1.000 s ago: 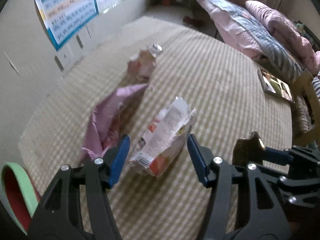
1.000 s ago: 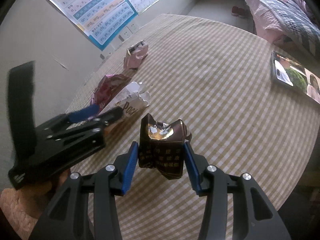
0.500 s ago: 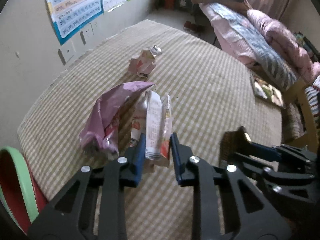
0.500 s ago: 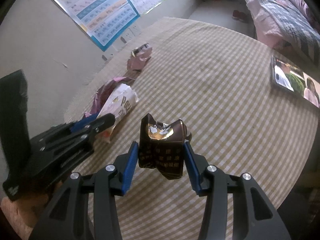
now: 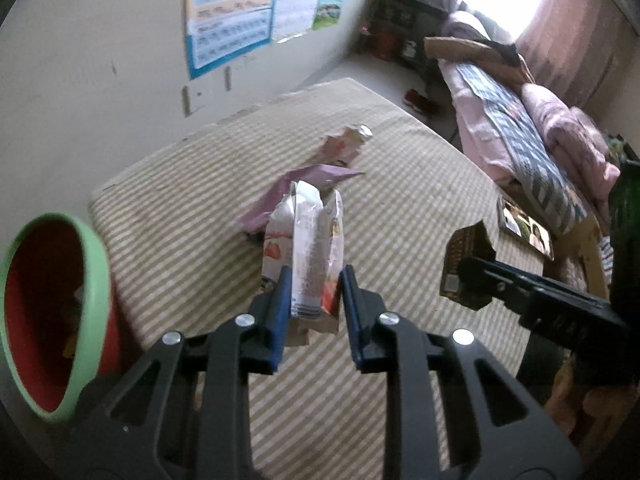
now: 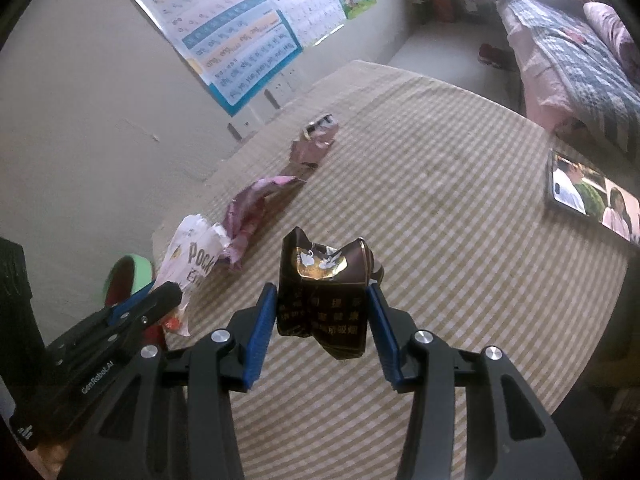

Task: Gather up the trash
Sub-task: 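Carry the white carton with the left tool while the right tool carries the chocolate wrapper to the bucket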

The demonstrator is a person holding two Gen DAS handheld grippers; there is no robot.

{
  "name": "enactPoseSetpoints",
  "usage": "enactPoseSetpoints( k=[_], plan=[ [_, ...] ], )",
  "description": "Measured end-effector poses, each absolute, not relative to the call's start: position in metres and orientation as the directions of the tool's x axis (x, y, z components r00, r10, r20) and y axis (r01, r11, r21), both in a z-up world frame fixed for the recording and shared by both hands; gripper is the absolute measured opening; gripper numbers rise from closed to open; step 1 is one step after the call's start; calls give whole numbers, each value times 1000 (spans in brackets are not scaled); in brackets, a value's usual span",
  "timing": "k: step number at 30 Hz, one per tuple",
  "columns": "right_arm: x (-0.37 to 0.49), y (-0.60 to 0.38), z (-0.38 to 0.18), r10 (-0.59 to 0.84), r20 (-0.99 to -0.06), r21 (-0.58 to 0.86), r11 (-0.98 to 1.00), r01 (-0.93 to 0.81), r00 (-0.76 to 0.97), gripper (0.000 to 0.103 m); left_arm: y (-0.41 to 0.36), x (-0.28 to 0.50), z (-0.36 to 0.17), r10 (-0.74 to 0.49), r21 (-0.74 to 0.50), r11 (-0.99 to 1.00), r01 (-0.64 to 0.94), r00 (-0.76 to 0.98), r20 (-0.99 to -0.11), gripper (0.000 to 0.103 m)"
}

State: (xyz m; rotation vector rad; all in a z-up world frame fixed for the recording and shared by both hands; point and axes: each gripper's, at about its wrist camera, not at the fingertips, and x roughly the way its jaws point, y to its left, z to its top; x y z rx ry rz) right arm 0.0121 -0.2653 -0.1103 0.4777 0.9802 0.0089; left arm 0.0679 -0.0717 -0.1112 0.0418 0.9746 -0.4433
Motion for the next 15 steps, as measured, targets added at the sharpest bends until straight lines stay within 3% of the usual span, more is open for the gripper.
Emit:
enactPoseSetpoints(
  k=[15],
  plan=[
    [17, -212, -90, 255, -784, 367, 926, 91, 566, 45, -16, 58, -94, -297, -147, 943, 297, 558, -775, 24]
  ],
)
